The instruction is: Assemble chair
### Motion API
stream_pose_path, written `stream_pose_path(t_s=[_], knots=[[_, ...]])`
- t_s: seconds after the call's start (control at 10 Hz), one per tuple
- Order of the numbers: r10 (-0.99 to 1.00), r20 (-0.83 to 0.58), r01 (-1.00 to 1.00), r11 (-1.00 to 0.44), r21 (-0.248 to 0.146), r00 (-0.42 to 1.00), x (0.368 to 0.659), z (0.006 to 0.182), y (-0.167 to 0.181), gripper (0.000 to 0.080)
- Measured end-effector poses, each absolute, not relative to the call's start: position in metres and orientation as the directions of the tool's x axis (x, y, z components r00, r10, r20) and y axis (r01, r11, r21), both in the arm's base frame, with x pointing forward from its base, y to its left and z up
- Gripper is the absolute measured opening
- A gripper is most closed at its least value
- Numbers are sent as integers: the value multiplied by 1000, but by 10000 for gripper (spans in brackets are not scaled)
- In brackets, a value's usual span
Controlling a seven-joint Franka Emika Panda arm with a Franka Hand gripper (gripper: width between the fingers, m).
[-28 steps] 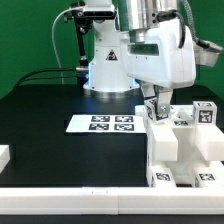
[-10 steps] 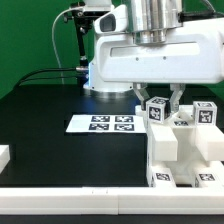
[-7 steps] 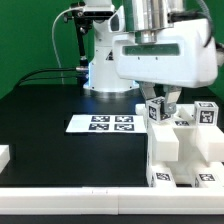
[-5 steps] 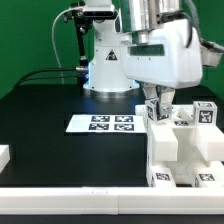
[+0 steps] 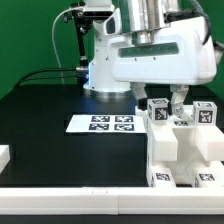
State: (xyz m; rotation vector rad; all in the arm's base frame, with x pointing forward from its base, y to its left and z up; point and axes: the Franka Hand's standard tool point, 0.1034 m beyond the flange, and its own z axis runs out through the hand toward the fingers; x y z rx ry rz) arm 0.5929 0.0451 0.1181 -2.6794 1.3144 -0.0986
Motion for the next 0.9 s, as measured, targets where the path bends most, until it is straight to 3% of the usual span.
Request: stream_pose_path(t_s=[0.1, 0.4, 0.6, 0.9], knots=[[-666, 3, -658, -737, -154, 746, 591, 118, 48, 640], [-524, 30, -515, -844, -150, 851, 590, 117, 48, 649], [-312, 62, -302, -944, -130, 948, 590, 117, 48, 649], [-336, 57, -326, -936, -131, 940, 590, 116, 47, 649]])
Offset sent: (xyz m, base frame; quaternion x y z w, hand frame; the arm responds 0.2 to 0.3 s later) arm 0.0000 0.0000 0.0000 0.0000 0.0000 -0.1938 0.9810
